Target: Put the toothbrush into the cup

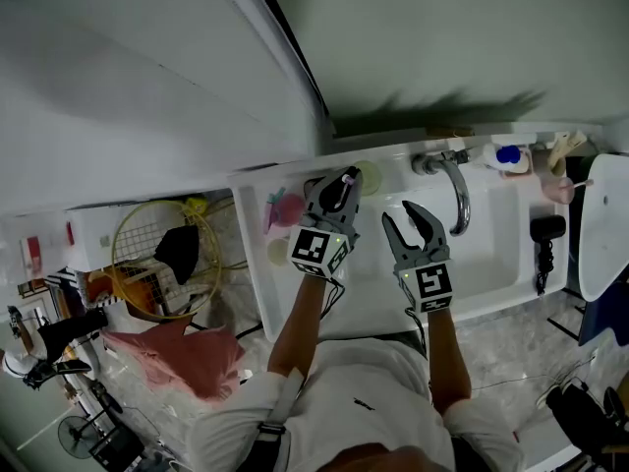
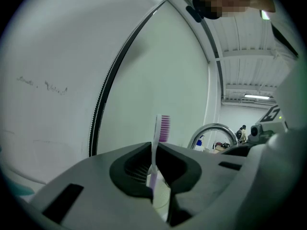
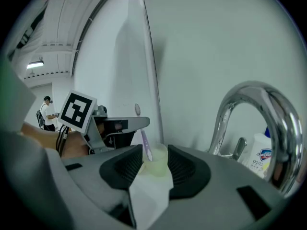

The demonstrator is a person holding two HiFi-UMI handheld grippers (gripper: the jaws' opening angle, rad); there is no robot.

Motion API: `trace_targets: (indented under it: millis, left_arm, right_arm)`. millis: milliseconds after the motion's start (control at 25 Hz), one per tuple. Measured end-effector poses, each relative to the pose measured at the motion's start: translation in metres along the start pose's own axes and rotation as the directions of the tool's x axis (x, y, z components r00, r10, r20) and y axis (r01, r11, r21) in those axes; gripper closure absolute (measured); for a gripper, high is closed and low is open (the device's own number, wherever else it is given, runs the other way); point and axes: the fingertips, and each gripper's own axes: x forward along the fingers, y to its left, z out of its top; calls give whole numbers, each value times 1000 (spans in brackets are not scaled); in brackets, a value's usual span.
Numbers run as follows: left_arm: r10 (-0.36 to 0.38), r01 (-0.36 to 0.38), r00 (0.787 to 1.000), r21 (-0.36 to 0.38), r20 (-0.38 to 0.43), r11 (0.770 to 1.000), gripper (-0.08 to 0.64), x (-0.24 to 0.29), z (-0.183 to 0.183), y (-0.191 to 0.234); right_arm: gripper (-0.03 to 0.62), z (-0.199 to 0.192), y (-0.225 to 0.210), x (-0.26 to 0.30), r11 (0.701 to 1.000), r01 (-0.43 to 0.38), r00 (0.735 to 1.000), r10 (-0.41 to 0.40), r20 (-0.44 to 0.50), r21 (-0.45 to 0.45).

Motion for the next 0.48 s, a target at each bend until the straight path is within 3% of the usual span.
trace_targets:
  millis: [480]
  left_arm:
    - [11, -12, 998, -24, -59, 1000, 518, 13, -29, 4]
  right_arm:
    - [416, -3, -2, 5, 1000, -3, 1000, 3, -5, 18]
